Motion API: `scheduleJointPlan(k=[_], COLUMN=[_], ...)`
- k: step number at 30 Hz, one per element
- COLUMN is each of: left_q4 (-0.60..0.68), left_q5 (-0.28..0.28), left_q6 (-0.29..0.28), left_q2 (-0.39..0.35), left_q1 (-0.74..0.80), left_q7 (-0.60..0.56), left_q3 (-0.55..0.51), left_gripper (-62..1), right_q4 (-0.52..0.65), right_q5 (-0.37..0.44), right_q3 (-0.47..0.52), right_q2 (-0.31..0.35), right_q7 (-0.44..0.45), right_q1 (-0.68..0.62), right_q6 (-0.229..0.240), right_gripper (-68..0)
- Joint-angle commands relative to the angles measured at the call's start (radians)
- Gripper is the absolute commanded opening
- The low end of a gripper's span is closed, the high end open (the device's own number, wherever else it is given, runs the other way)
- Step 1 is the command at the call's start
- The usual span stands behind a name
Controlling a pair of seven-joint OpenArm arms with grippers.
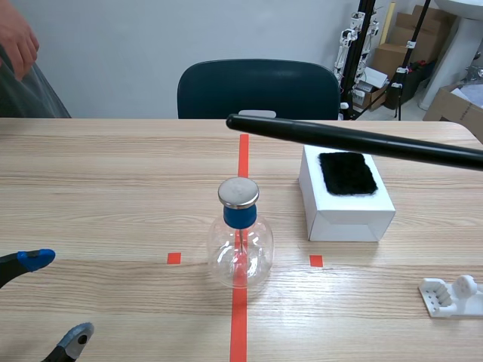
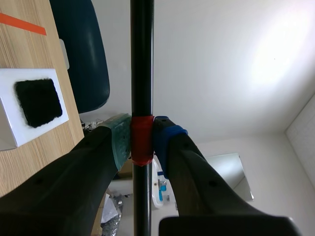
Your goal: Do the electroscope experiment. move the rod toward and away from the electroscope
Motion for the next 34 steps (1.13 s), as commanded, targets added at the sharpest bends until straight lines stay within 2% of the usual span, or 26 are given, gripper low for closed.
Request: scheduleJointPlan(k=[1, 13, 34], left_q4=[0.012, 0.012, 0.012], left_q5=[-0.011, -0.011, -0.011], left_q6=[-0.001, -0.001, -0.001], left_q2=[-0.001, -0.001, -0.001], left_q1=[-0.003, -0.003, -0.003], left_q7=[-0.050, -0.050, -0.050], left_q3=[-0.006, -0.006, -0.006], left_gripper=[1.4, 1.4, 1.4], right_q4=[0.014, 0.014, 0.014], right_q5=[0.015, 0.015, 0.015], right_q3=[0.001, 0.001, 0.001], right_q2=[0.010, 0.010, 0.010], right_q7=[-0.010, -0.052, -0.052], right_q1=[0.006, 0.006, 0.006], right_q6=[-0.011, -0.015, -0.015], right_gripper=[-67.3, -67.3, -67.3])
